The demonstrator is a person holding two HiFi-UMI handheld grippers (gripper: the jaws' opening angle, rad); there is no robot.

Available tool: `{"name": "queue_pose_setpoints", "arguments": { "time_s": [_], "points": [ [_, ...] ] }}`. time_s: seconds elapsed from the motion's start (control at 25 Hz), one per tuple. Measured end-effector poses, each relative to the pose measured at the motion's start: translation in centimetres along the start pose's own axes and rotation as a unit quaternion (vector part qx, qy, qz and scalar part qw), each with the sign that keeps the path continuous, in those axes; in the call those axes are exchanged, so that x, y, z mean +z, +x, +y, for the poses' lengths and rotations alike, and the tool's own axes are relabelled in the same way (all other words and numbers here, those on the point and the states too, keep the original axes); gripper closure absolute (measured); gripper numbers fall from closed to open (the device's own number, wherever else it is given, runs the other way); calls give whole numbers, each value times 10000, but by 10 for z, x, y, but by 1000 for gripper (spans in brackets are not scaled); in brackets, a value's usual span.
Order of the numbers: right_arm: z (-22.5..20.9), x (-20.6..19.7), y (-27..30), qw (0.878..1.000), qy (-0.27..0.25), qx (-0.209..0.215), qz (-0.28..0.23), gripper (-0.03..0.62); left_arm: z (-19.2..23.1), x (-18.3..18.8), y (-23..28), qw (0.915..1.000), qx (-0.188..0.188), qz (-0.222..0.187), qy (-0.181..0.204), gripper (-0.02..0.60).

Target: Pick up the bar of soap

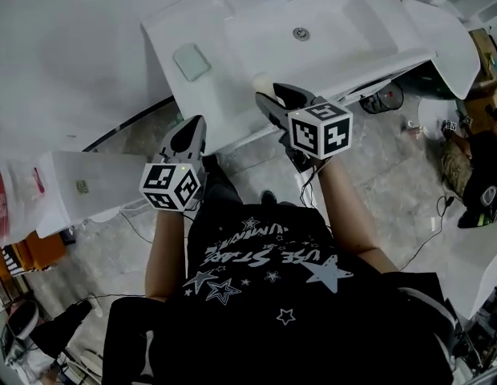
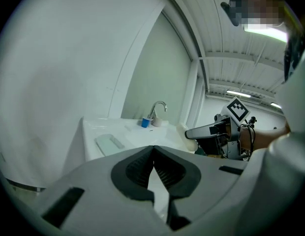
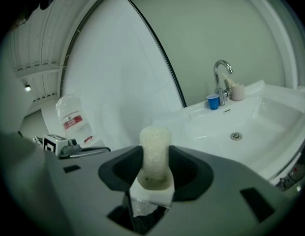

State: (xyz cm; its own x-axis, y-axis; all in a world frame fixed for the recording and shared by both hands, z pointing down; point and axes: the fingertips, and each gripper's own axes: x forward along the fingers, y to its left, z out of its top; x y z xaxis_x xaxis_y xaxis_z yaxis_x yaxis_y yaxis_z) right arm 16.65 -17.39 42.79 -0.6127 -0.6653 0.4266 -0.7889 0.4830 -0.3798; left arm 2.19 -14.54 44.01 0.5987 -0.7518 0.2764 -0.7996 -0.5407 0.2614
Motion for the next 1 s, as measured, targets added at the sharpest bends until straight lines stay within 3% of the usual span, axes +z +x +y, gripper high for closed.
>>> {"name": "queue_pose_setpoints", "arguments": {
  "time_s": [0.44, 0.68, 1.0],
  "points": [
    [-8, -50, -96, 9999, 25, 49, -90, 416, -103, -44, -38, 9999, 40, 135, -18, 572],
    [-10, -59, -115, 9998, 91, 10, -201, 418, -122, -44, -50, 9997, 38, 145, 181, 572],
    [11, -72, -118, 9998, 49, -42, -213, 418, -123, -52, -74, 9998, -25, 61, 166, 572]
  ]
}}
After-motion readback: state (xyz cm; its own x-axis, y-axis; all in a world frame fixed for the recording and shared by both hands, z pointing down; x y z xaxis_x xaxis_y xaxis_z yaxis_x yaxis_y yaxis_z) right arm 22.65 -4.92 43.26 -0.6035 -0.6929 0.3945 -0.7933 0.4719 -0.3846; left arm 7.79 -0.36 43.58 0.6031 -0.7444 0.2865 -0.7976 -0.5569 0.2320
